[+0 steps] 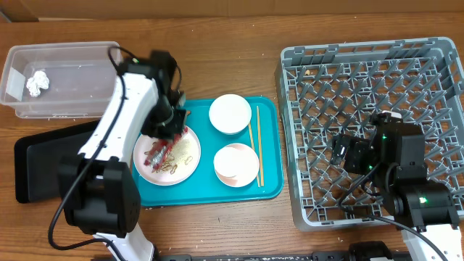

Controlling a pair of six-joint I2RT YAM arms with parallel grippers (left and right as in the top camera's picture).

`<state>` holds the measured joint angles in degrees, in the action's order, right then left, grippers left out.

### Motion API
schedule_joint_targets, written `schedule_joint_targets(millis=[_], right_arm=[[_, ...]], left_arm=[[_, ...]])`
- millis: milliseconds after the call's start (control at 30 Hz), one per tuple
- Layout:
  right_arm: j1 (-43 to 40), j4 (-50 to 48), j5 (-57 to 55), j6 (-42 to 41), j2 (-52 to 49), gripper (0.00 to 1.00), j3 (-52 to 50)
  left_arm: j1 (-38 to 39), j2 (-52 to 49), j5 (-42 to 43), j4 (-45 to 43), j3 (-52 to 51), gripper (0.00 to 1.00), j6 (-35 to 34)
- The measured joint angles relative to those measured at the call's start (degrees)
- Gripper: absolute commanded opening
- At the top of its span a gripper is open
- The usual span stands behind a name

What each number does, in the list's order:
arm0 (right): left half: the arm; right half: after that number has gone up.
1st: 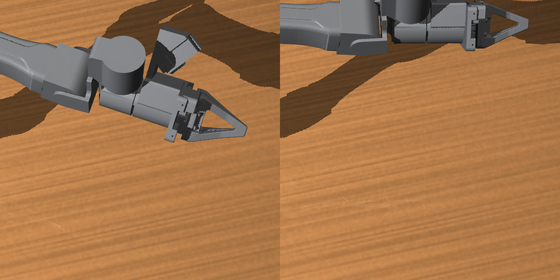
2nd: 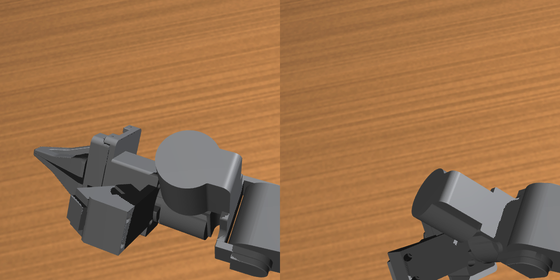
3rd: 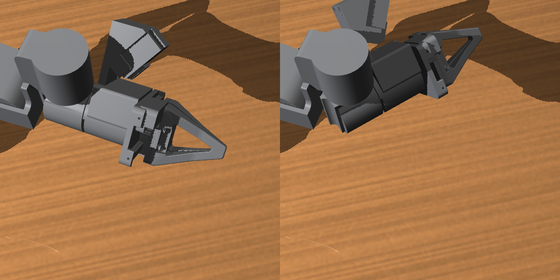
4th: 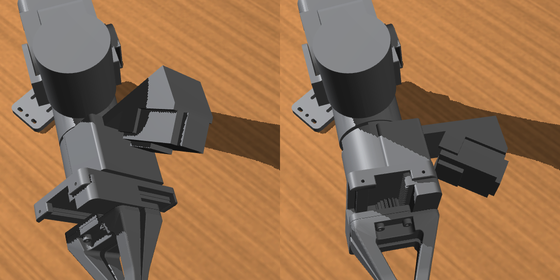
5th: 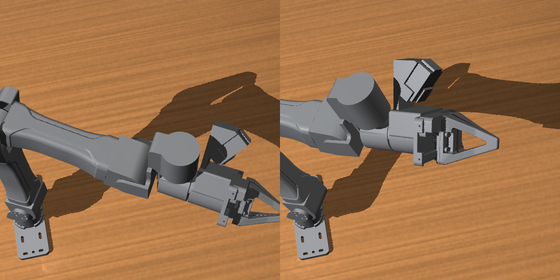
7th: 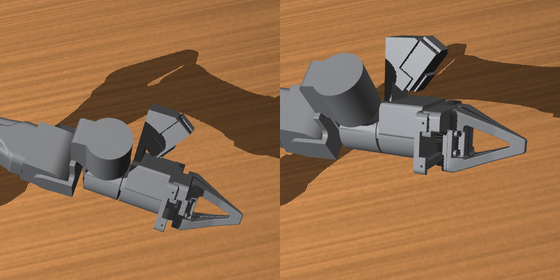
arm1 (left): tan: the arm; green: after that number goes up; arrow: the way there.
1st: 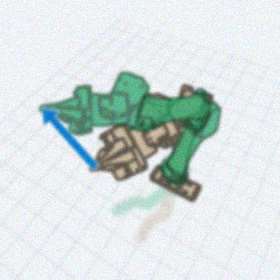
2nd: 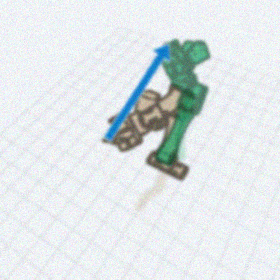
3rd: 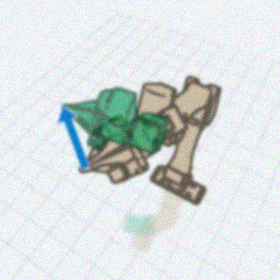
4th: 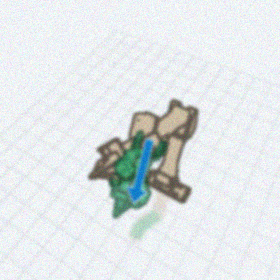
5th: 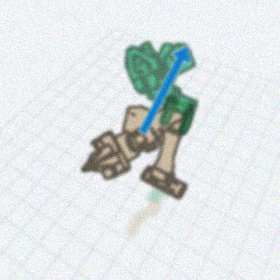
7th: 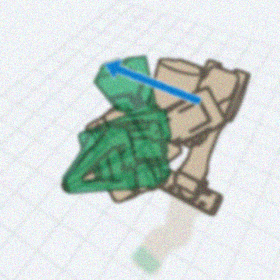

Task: Sort waste into correct bins and load items into the dishwasher
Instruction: 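Carry the red wrapper with the left gripper into the clear bin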

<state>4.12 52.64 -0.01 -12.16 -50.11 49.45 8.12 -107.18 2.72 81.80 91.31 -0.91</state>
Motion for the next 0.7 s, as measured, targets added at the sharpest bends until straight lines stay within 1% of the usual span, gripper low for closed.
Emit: schedule_joint_targets(millis=[100, 200, 433, 633, 667, 700], right_arm=[[0.0, 0.2, 0.0, 0.0, 0.0, 1.0, 0.0], [0.0, 0.5, 0.0, 0.0, 0.0, 1.0, 0.0], [0.0, 0.6, 0.0, 0.0, 0.0, 1.0, 0.0], [0.0, 0.6, 0.0, 0.0, 0.0, 1.0, 0.0], [0.0, 0.5, 0.0, 0.0, 0.0, 1.0, 0.0], [0.0, 0.6, 0.0, 0.0, 0.0, 1.0, 0.0]], left_arm=[[-2.0, 0.0, -0.8, 0.9, 7.0, 0.04, -0.4], [-5.4, 0.0, -2.2, -2.1, 11.8, 0.04, -1.8], [-15.7, 0.0, -3.7, -18.5, 13.8, 0.04, -6.1], [-22.8, -0.2, -4.4, -32.2, 13.9, 0.04, -8.8], [-23.5, -0.6, -4.5, -33.9, 13.9, 0.09, -9.1], [-23.8, -0.9, -4.6, -35.3, 13.9, 0.2, -9.3]])
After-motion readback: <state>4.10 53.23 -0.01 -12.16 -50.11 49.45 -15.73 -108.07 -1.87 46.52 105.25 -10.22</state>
